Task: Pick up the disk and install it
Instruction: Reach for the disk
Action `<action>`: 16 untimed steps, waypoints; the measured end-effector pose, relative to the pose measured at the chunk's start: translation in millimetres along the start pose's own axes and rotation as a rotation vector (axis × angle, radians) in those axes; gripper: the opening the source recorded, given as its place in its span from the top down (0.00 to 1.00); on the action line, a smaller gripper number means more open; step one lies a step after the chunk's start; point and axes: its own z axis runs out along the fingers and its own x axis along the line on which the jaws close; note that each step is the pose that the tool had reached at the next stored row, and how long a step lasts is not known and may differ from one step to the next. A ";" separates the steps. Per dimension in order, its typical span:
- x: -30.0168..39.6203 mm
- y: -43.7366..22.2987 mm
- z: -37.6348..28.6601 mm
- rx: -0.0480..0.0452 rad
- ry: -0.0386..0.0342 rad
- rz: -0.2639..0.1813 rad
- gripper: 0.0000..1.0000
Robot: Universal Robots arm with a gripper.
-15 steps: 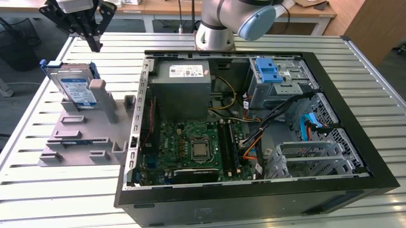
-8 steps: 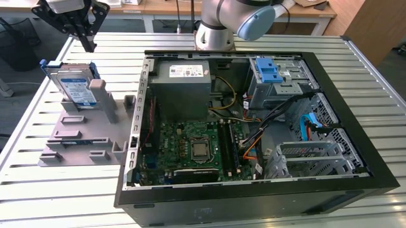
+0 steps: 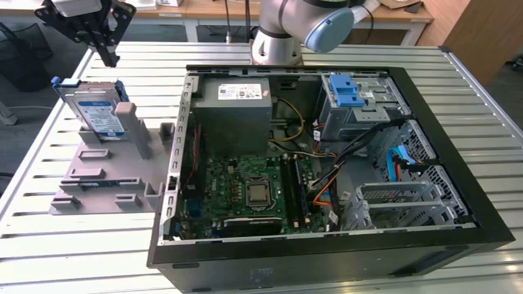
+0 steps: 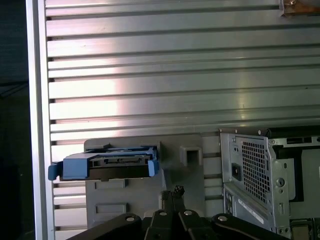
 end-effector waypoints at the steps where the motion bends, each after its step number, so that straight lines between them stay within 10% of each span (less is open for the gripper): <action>1: 0.2 0.0 0.0 0.0000 0.0000 0.000 0.89; 16: 14.0 2.5 0.3 0.0000 0.0000 0.000 0.89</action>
